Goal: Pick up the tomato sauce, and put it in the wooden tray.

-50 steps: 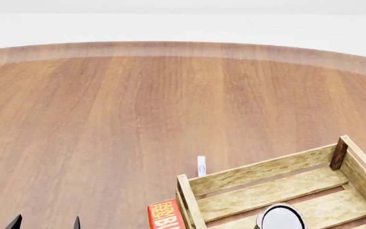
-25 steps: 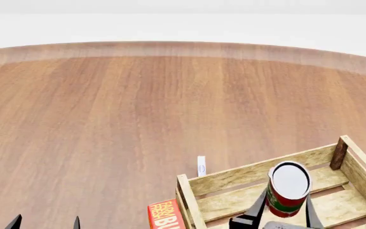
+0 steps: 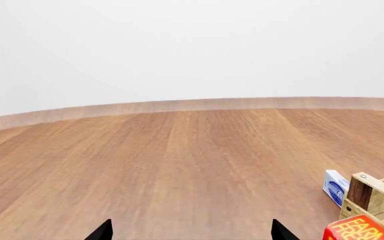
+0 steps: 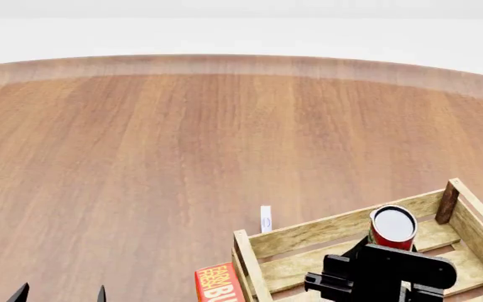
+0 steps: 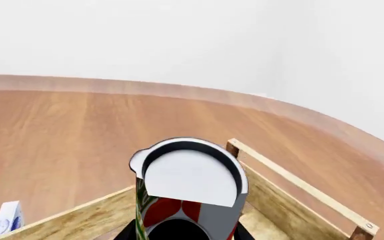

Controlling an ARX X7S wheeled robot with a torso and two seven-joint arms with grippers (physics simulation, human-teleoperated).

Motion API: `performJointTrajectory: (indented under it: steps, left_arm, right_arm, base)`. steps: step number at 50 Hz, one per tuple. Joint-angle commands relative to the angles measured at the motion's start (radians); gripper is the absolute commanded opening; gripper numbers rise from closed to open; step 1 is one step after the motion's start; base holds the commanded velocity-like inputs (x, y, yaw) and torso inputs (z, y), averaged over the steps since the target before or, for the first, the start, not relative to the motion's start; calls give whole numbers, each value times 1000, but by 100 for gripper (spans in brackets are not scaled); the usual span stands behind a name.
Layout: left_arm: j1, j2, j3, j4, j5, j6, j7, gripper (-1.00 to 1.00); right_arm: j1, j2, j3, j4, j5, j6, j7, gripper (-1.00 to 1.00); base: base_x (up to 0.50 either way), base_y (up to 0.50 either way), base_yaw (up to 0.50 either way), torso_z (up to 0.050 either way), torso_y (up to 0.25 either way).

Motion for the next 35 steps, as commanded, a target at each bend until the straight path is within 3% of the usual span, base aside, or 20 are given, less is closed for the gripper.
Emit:
performJointTrajectory:
  steps: [1,35]
  left_arm:
    - [-1,-1,4,-4,0,4,-3,100]
    - [-7,-6,14,-14,-5,11,-11,100]
  right_arm:
    - [110,-24,19,268,-10,-58,-38,-100]
    - [204,-41,38,517,13,-151,-54,-100]
  base:
    - [0,0,0,0,0]
    - [0,0,0,0,0]
